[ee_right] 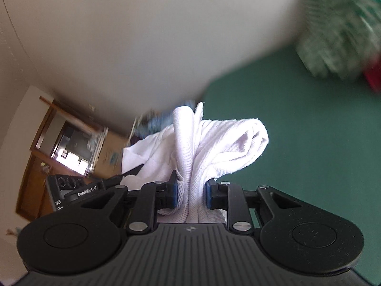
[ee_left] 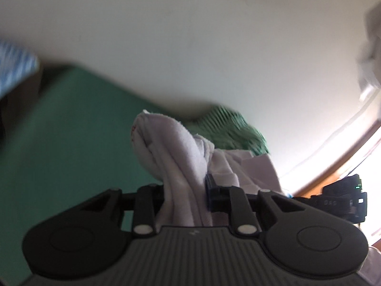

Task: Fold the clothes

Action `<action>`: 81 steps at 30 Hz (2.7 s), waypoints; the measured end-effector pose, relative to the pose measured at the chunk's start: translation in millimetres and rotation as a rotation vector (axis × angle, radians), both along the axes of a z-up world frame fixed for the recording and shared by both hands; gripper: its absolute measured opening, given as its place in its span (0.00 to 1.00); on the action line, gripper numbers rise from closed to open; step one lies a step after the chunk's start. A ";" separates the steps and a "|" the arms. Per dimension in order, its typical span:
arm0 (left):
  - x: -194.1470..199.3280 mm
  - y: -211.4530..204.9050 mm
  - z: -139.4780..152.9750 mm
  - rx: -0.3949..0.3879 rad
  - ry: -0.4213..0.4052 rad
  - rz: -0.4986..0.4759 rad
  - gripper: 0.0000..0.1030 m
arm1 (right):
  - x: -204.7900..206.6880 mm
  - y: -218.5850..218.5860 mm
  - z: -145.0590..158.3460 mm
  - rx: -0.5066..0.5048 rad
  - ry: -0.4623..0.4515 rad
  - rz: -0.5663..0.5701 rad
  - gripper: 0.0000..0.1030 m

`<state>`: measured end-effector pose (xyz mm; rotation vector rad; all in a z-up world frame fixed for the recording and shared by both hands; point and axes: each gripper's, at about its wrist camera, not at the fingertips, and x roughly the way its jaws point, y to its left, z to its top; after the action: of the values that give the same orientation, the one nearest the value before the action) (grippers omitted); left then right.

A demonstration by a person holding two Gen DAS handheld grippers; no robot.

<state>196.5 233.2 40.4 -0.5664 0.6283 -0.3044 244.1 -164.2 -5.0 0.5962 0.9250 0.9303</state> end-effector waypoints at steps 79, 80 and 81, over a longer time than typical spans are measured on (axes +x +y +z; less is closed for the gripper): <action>226.4 58.1 -140.2 0.931 -0.256 -0.259 0.51 | 142.9 130.6 -82.2 -0.424 -0.331 -0.447 0.00; 225.9 58.3 -139.6 0.930 -0.258 -0.258 0.51 | 138.7 133.8 -79.5 -0.413 -0.364 -0.432 0.00; 225.8 58.3 -139.5 0.931 -0.260 -0.258 0.51 | 138.7 138.7 -78.4 -0.434 -0.380 -0.391 0.00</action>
<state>422.3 291.6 -99.1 0.4455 0.5191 -0.2848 382.8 -25.5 -83.4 0.2021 0.6079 0.4451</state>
